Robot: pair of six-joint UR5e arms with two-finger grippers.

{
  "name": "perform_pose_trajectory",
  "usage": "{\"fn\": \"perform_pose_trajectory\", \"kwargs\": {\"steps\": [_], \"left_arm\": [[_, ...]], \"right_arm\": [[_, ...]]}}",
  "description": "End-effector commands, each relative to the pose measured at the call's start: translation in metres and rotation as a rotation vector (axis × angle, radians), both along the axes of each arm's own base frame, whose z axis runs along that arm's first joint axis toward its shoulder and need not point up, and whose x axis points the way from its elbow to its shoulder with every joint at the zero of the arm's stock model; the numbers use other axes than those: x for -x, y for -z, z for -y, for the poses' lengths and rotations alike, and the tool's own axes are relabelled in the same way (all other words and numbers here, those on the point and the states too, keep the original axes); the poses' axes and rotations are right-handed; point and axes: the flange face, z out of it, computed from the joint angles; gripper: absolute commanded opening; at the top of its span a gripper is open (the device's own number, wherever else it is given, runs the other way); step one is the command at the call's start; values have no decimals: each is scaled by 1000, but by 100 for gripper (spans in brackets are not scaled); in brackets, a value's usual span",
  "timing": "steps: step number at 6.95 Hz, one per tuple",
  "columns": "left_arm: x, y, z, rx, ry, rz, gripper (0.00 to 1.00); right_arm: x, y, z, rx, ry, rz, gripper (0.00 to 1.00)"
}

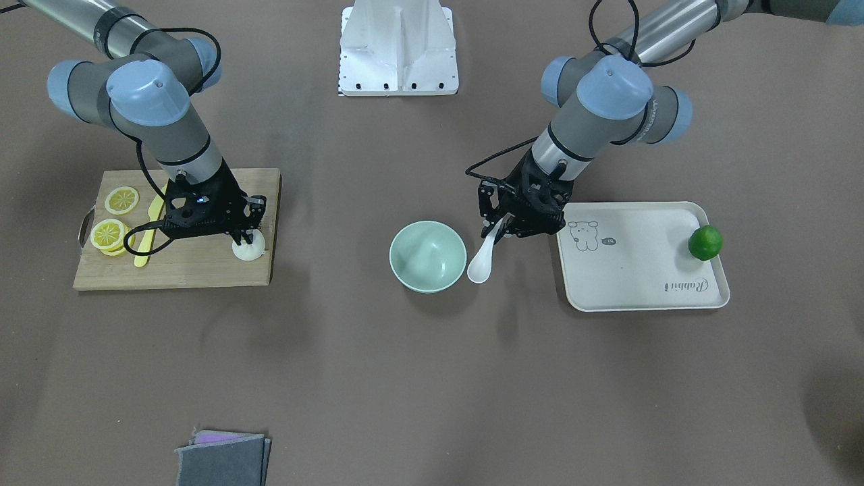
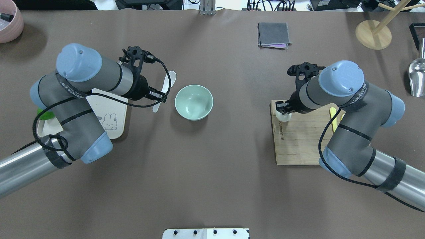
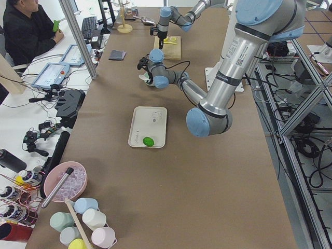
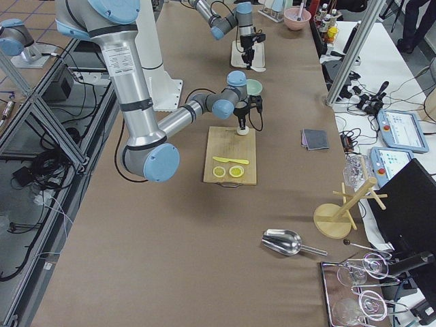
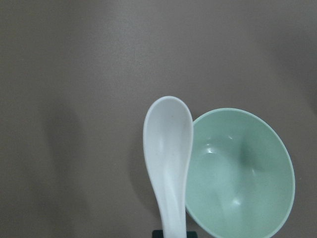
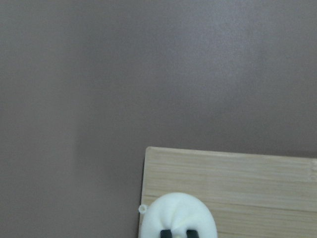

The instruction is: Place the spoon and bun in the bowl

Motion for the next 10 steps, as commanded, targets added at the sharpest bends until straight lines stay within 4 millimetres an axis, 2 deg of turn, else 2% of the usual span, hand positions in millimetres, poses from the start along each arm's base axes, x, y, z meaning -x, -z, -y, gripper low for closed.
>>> {"fn": "perform_pose_trajectory", "kwargs": {"steps": [1, 2, 3, 5, 6, 7, 9, 10], "left_arm": [[-27, 13, -17, -24, 2, -1, 0], [-41, 21, -28, -29, -5, -7, 0], [-54, 19, -37, -9, -19, -6, 0], [-62, 24, -38, -9, -15, -7, 0], [-65, 29, -35, -14, -14, -10, 11], [-64, 32, -30, -36, 35, -5, 97], [-63, 33, -30, -60, 99, 5, 98], [-50, 34, -21, -72, 114, 5, 98]], "right_arm": [[-16, 26, 18, -17, -36, 40, 0], [-19, 33, 23, -23, -44, 48, 0], [-19, 39, 25, -28, -48, 56, 0], [-18, 44, 25, -8, -68, 68, 0], [-17, 42, 26, -5, -68, 65, 0], [-16, 43, 26, -5, -67, 66, 0], [-16, 49, 25, -13, -65, 76, 0], [-11, 69, 28, -22, -71, 100, 0]]}}
